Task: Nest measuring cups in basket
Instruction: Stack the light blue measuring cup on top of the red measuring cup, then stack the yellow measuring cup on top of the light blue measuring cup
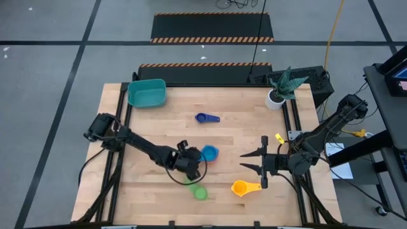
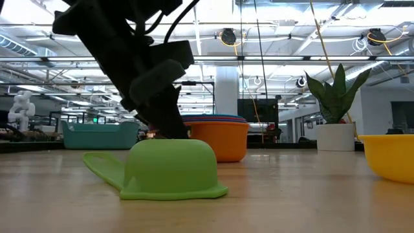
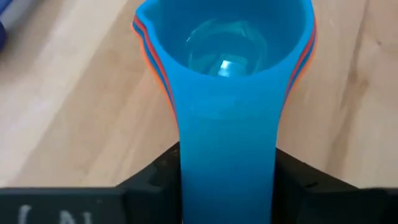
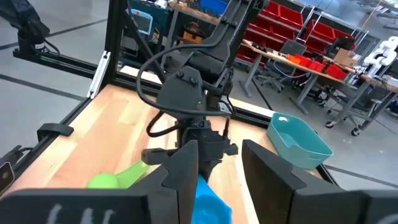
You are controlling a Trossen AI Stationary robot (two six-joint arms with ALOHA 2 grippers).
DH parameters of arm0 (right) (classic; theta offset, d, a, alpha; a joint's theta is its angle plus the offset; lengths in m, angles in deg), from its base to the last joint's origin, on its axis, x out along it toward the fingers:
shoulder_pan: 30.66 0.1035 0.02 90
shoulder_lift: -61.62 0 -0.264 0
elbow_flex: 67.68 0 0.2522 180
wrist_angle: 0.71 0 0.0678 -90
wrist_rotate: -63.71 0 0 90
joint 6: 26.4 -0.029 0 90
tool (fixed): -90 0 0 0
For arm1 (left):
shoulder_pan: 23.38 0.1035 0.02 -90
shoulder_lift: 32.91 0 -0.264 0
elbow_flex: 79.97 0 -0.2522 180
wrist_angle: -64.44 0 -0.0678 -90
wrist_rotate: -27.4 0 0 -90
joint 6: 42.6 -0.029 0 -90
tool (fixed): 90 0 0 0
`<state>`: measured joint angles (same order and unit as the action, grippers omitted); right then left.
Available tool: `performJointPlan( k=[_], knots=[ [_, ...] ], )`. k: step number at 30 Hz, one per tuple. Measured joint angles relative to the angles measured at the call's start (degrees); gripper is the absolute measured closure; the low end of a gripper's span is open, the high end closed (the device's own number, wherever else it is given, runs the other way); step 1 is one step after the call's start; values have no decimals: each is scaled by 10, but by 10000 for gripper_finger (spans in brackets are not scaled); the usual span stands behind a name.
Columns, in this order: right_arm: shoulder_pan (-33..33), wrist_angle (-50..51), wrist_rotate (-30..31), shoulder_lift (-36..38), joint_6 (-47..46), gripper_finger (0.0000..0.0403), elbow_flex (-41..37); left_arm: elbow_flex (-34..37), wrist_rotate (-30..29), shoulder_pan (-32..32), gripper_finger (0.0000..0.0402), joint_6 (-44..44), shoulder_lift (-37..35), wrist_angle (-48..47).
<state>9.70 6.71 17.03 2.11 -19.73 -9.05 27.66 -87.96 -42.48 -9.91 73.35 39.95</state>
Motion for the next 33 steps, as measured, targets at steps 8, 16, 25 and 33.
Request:
performJointPlan(
  k=[8, 16, 25, 33],
  knots=[
    [0, 52, -6, 0, -79, 284, 0, 0, -2, 16, 167, -38, 0, 3],
    [4, 111, -46, -9, -225, 284, 0, -15, -2, 10, 112, -78, -22, -38],
    [6, 104, -44, -54, -326, 284, 0, -36, -6, 11, 101, -138, -89, -94],
    [28, 102, -47, -125, -421, 284, 0, -36, 14, 9, 101, -146, -162, -97]
  ],
)
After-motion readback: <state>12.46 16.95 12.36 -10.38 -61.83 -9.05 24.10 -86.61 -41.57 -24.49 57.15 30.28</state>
